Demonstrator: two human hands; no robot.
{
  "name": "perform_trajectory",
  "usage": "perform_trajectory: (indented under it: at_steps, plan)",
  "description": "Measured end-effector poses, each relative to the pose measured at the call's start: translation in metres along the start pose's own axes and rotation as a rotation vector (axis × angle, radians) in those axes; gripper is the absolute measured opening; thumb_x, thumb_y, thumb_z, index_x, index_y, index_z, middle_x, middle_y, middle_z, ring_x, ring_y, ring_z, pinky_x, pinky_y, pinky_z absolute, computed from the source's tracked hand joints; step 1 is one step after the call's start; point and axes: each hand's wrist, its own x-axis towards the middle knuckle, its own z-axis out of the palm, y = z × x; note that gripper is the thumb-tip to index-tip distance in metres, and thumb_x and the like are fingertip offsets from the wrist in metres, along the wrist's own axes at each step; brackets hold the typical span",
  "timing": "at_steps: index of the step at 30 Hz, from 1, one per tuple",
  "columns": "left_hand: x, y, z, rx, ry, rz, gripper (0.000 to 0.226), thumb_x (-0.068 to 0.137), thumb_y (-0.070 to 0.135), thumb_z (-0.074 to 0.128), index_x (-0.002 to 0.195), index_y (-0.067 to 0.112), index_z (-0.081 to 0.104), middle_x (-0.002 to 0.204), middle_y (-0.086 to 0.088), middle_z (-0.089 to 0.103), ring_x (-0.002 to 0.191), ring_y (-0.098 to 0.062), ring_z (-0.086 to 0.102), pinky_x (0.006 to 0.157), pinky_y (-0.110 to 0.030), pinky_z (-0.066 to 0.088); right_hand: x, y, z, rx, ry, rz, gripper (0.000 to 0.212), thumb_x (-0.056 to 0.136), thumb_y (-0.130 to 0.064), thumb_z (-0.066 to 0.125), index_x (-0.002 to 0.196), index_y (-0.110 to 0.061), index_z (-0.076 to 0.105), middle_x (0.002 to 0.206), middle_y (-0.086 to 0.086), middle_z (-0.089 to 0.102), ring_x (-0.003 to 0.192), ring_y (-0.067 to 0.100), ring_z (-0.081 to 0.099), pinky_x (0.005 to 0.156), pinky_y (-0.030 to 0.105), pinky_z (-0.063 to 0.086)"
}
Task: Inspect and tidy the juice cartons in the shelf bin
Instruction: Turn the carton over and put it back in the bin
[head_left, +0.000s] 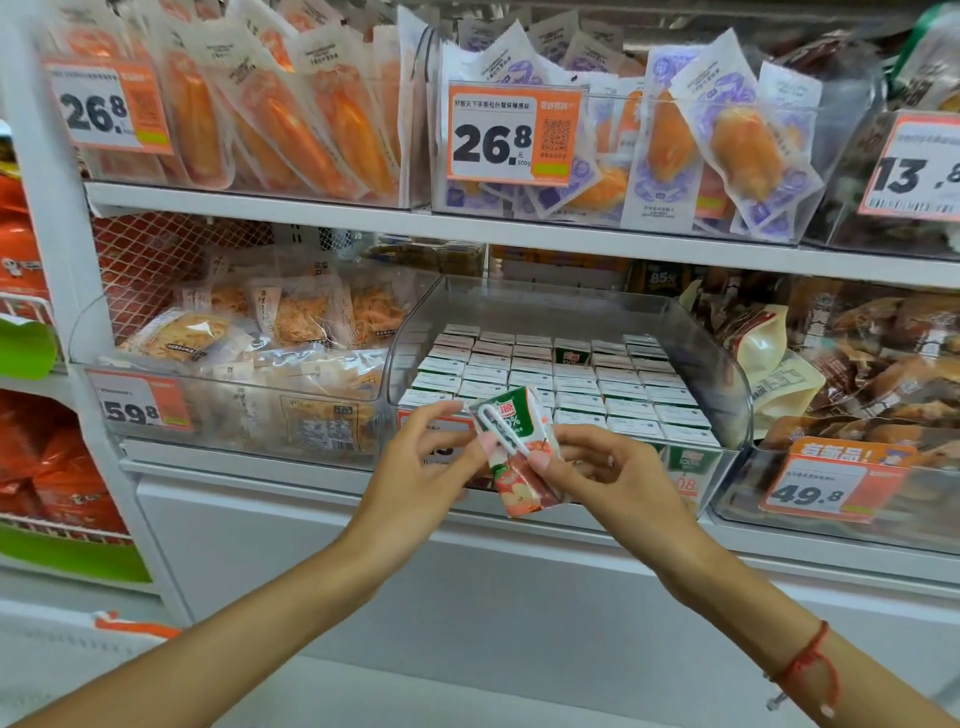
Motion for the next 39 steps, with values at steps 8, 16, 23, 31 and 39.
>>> perform_trajectory:
  at_steps: [8, 16, 23, 31, 39]
  plan:
    - [-0.002, 0.008, -0.006, -0.401, -0.220, -0.470, 0.053, 0.078, 0.055, 0.067, 0.117, 0.019, 0.065, 0.104, -0.011, 0.075, 0.096, -0.025, 0.073, 0.076, -0.029, 0.061, -0.005, 0.005, 0.004, -0.838, 0.152, -0.674, 0.038, 0.074, -0.029, 0.084, 0.108, -0.023, 0.070, 0.092, -0.009, 0.060, 0.084, 0.013, 0.049, 0.063, 0.025, 0.043]
    - [-0.001, 0.001, -0.005, -0.195, -0.030, -0.234, 0.030, 0.085, 0.022, 0.073, 0.110, 0.028, 0.057, 0.095, 0.004, 0.077, 0.088, -0.011, 0.074, 0.070, -0.016, 0.057, -0.002, 0.003, 0.008, -0.362, -0.049, -0.148, 0.076, 0.070, -0.067, 0.060, 0.137, -0.037, 0.044, 0.129, -0.021, 0.045, 0.116, -0.001, 0.049, 0.079, 0.009, 0.048]
    - [-0.007, 0.003, -0.004, 0.044, -0.137, 0.085, 0.047, 0.079, 0.009, 0.078, 0.116, 0.033, 0.062, 0.105, 0.016, 0.073, 0.102, 0.001, 0.067, 0.078, -0.010, 0.051, 0.005, 0.009, -0.013, -0.117, -0.172, -0.108, 0.038, 0.071, -0.031, 0.079, 0.106, -0.025, 0.069, 0.102, -0.013, 0.070, 0.093, 0.006, 0.068, 0.078, 0.020, 0.055]
    - [-0.005, 0.000, -0.001, 0.221, -0.133, 0.246, 0.045, 0.078, 0.026, 0.079, 0.116, 0.043, 0.061, 0.114, 0.022, 0.066, 0.114, 0.001, 0.058, 0.094, -0.015, 0.047, 0.002, 0.012, -0.022, -0.092, -0.027, -0.196, 0.039, 0.068, -0.017, 0.084, 0.103, -0.024, 0.068, 0.101, -0.015, 0.071, 0.101, 0.004, 0.062, 0.072, 0.016, 0.055]
    - [0.006, 0.005, 0.002, 0.352, 0.071, 0.389, 0.056, 0.076, 0.048, 0.066, 0.130, 0.039, 0.055, 0.126, 0.021, 0.062, 0.118, 0.004, 0.055, 0.089, -0.008, 0.047, 0.012, 0.005, -0.034, -0.244, 0.077, -0.229, 0.047, 0.078, -0.045, 0.069, 0.123, -0.037, 0.057, 0.117, -0.018, 0.063, 0.109, -0.001, 0.058, 0.087, 0.021, 0.053]
